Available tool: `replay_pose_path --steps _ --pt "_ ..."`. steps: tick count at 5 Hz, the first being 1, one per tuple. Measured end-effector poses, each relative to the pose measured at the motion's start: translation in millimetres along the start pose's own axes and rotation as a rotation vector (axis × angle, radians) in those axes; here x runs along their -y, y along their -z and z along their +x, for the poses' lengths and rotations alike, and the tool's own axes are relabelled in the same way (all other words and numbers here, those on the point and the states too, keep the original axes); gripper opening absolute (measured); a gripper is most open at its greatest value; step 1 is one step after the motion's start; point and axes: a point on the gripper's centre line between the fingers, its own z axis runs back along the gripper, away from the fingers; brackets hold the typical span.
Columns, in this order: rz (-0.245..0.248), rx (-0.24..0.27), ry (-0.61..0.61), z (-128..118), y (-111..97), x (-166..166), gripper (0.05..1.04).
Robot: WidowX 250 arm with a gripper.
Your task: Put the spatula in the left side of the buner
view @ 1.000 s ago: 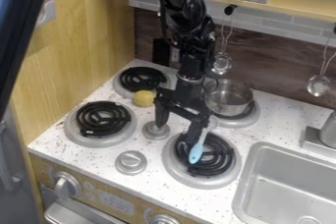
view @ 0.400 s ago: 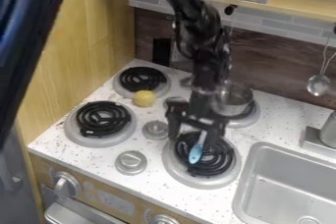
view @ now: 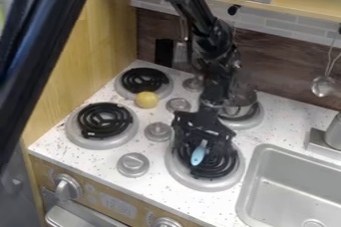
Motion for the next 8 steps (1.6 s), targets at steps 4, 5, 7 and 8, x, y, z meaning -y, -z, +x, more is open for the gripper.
replay_pose_path --steps 4,5,7,8 --pt "-0.028 -0.006 0.066 -15.7 -2.9 -3.2 0.313" --pt "-0.094 0.088 0.064 -4.6 -37.2 -18.1 0.31" --pt "-0.053 0.097 0.1 -1.6 -39.7 -97.7 0.31" --pt "0.0 0.098 0.145 -4.2 -24.7 -143.0 0.31"
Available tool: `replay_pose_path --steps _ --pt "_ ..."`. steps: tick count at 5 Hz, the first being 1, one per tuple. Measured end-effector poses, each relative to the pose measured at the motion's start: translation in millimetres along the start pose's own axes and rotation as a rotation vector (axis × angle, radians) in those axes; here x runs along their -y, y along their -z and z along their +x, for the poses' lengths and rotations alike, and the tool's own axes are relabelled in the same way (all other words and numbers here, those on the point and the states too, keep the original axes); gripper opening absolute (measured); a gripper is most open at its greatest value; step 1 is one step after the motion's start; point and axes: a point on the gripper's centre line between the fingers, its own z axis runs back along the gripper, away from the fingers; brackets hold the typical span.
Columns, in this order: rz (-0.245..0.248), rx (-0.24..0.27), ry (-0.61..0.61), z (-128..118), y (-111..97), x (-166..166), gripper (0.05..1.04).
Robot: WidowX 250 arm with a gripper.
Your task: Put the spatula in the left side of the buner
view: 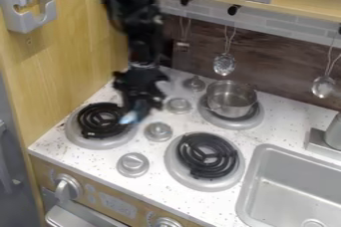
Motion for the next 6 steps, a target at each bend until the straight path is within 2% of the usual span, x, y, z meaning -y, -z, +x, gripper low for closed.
replay_pose_path --steps 1,2,3,4,5,6 --pt "0.024 -0.011 0.044 -10.5 13.4 -31.3 0.31" --pt "0.016 -0.025 0.026 -14.8 31.0 -52.6 0.31" --pt "0.005 -0.057 0.013 -7.3 42.9 -56.6 0.31" --pt "0.001 -0.073 0.023 -4.9 44.9 -58.3 0.37" --pt "-0.009 -0.073 0.037 -7.0 46.3 -54.9 0.652" --pt "-0.028 -0.051 0.044 -14.8 35.7 -43.4 0.92"
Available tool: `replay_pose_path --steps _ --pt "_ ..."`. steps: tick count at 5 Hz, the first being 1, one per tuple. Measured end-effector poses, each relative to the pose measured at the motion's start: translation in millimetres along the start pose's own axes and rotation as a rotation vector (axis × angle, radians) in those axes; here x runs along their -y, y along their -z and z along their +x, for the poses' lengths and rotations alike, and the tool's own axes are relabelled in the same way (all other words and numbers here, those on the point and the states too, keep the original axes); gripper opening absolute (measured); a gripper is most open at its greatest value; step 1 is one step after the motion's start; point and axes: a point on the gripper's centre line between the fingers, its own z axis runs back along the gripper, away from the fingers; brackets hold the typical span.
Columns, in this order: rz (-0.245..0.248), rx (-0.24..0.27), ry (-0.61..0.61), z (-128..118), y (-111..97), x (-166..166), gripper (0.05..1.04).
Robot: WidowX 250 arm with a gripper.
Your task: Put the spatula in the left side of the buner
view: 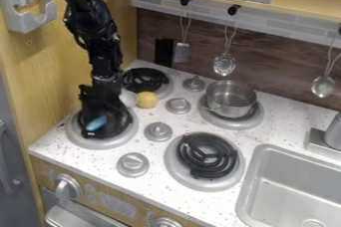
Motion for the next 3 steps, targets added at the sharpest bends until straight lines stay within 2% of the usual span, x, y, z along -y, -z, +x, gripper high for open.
replay_pose_path --steps 1,2,3 --pt "-0.003 0.076 0.002 1.3 -33.4 6.5 1.025" --pt "-0.037 0.088 -0.017 -1.6 -52.4 18.3 1.003" --pt "-0.054 0.065 -0.01 -2.5 -60.1 38.3 0.998"
